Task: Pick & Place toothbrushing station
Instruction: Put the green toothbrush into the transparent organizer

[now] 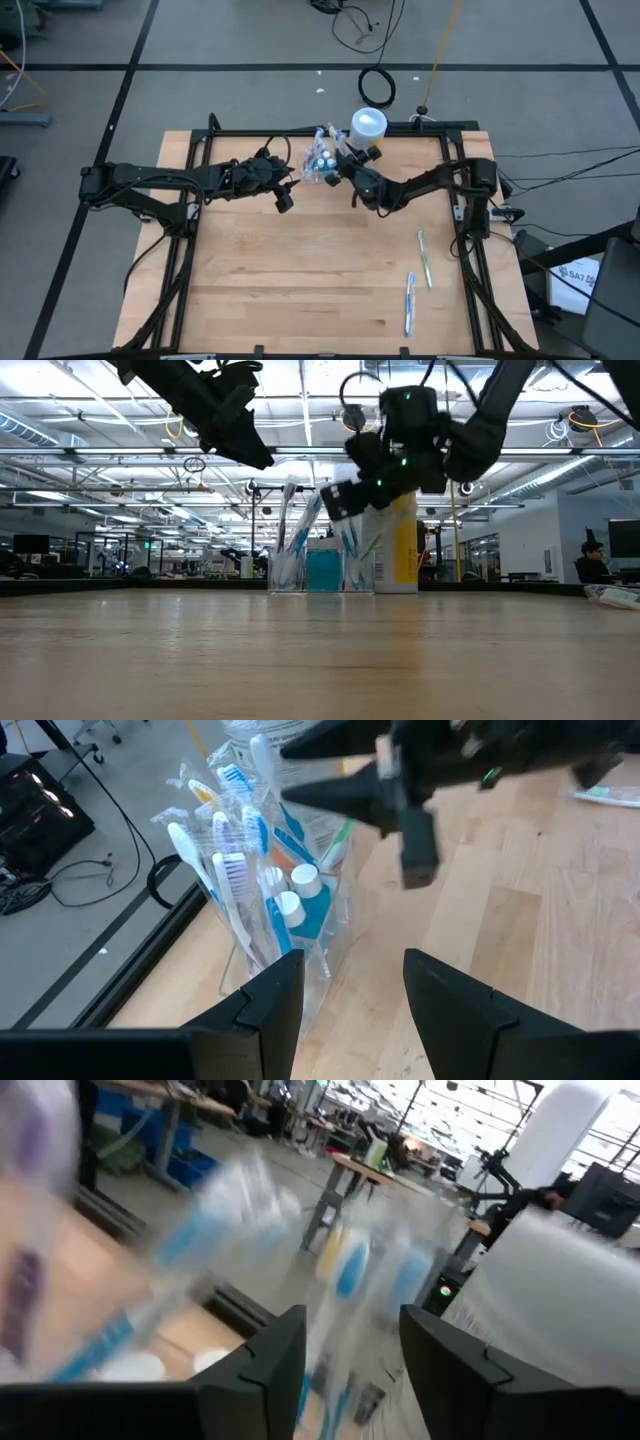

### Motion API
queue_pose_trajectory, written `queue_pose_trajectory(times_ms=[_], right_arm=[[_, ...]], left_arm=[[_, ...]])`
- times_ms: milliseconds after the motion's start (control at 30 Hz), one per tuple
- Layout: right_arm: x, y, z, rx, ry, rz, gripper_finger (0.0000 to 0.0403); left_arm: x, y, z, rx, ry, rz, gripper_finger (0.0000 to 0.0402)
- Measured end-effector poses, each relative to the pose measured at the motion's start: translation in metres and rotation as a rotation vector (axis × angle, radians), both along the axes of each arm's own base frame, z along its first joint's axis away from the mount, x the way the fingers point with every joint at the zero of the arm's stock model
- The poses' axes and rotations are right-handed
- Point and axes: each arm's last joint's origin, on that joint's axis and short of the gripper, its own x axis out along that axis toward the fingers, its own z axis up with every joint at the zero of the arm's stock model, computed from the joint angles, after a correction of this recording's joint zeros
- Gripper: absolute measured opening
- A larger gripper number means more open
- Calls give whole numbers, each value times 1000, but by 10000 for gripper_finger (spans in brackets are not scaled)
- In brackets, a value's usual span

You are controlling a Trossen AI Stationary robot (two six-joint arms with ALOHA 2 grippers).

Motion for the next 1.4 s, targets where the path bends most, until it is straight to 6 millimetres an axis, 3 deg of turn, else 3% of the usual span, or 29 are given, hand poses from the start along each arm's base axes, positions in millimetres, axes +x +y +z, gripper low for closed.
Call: queue_pose_trajectory(times_ms=[233,400,633,833,1033,1233,1400], right_arm=[[-9,29,37,7,36,80,154],[-25,64,55,75,120,177,158],[-54,114,56,378,193,456,159],[-76,141,44,681,300,569,159],[-111,153,33,1062,420,388,159],[-153,162,30,1407,544,-8,160],[-175,174,33,1484,600,-202,154]], left_arm=[[0,0,0,-2,-1,1,179],[0,0,0,-14,-5,-7,179],[0,-1,0,-25,-6,-24,179],[0,-1,0,-28,-8,-22,179],[0,-1,0,-39,-15,-14,179],[0,-1,0,-41,-16,-14,179],[1,-2,0,-68,-21,-45,179]])
